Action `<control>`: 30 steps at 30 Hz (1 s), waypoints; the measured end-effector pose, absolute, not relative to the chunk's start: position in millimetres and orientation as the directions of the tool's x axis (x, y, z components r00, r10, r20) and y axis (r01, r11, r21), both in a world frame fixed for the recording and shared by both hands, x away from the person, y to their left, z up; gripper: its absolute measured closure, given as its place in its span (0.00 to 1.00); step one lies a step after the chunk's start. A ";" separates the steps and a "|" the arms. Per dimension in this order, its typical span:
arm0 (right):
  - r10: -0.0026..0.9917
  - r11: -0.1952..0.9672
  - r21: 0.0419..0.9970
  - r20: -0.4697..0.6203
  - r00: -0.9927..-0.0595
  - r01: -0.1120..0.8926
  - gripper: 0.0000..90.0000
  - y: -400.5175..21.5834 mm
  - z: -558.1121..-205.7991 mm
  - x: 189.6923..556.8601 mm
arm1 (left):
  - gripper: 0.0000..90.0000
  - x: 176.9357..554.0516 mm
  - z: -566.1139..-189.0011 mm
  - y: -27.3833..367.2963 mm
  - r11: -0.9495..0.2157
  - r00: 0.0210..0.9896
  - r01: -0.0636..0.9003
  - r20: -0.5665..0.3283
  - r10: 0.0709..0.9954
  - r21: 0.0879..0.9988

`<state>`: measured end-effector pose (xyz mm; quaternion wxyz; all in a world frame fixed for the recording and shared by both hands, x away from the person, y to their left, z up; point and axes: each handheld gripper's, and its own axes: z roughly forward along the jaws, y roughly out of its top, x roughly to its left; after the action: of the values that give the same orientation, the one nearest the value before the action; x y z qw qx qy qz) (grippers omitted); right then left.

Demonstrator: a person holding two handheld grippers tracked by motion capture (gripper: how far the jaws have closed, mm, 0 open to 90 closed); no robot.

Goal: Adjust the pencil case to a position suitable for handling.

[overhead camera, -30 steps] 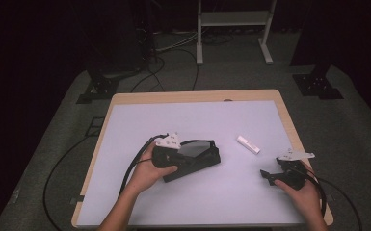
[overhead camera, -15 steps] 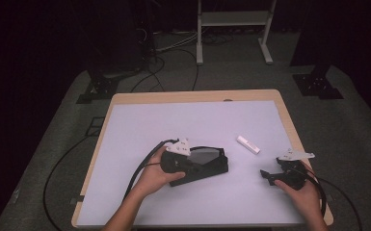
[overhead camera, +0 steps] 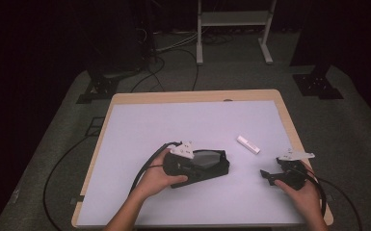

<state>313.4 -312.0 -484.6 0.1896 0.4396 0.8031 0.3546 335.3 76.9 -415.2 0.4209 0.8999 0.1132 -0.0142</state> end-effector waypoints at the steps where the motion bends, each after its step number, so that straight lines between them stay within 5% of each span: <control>1: 0.841 0.362 0.736 0.007 -0.542 0.572 0.15 -312.0 -484.6 313.4 | 0.82 335.3 -415.0 76.9 -0.620 0.974 0.216 -0.120 0.193 0.754; 22: 0.841 0.362 0.736 0.007 -0.541 0.572 0.15 -311.9 -484.6 313.3 | 0.30 334.5 -392.2 95.9 -0.561 0.953 0.258 -0.111 0.281 0.786; 30: 0.841 0.360 0.735 0.010 -0.541 0.574 0.15 -312.1 -484.6 313.6 | 0.20 336.8 -384.2 112.2 -0.538 0.935 0.283 -0.103 0.341 0.794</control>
<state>313.6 -312.1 -484.6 0.1883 0.4405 0.8030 0.3546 336.8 112.2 -384.2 0.4466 0.8762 0.1780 0.0322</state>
